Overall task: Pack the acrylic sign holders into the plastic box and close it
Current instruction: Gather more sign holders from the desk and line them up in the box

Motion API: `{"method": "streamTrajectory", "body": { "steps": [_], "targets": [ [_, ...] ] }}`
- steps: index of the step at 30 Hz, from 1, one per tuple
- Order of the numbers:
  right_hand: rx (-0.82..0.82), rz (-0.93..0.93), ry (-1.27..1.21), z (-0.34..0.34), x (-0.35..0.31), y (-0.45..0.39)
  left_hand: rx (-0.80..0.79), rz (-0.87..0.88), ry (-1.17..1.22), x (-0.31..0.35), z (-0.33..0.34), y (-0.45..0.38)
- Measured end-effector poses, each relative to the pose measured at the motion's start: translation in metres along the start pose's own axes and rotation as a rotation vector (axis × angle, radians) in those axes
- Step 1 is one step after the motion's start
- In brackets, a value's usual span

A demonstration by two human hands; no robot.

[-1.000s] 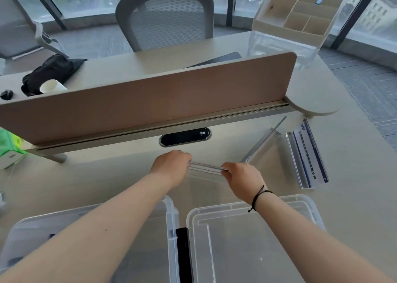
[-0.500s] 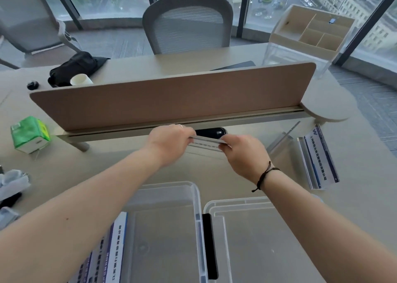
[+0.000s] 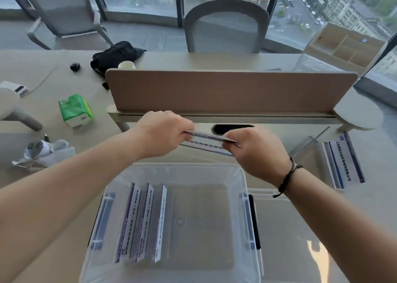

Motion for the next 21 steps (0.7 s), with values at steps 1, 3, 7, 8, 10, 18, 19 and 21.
{"method": "streamTrajectory", "body": {
  "steps": [1, 3, 7, 8, 10, 18, 19, 21],
  "targets": [
    [-0.018, 0.003, -0.004, 0.004, -0.012, 0.004, -0.020, 0.004, 0.003, -0.007, 0.001, 0.010],
    [-0.055, 0.029, -0.004, 0.012, -0.026, 0.011, -0.059, 0.020, -0.003, -0.014, 0.005, 0.022],
    [-0.123, 0.092, -0.045, 0.032, -0.055, 0.029, -0.135, 0.066, -0.035, -0.028, 0.019, 0.045],
    [-0.126, 0.110, -0.061, 0.037, -0.061, 0.034, -0.167, 0.081, -0.036, -0.030, 0.023, 0.048],
    [-0.127, 0.156, -0.079, 0.047, -0.068, 0.046, -0.228, 0.105, -0.014, -0.034, 0.034, 0.056],
    [-0.203, 0.373, -0.150, 0.095, -0.081, 0.106, -0.425, 0.275, -0.090, -0.019, 0.085, 0.067],
    [-0.208, 0.395, -0.154, 0.102, -0.082, 0.113, -0.439, 0.310, -0.118, -0.016, 0.093, 0.066],
    [-0.232, 0.416, -0.168, 0.117, -0.084, 0.125, -0.452, 0.377, -0.153, -0.010, 0.108, 0.063]
  ]
}}
Point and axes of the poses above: each hand's wrist, its own y-axis away from the middle knuckle, its own z-axis out of the palm, x = y × z, the point moved 6 cm from there along -y, towards the middle knuckle, and after that the axes turned 6 degrees about y, right-handed, at the moved point
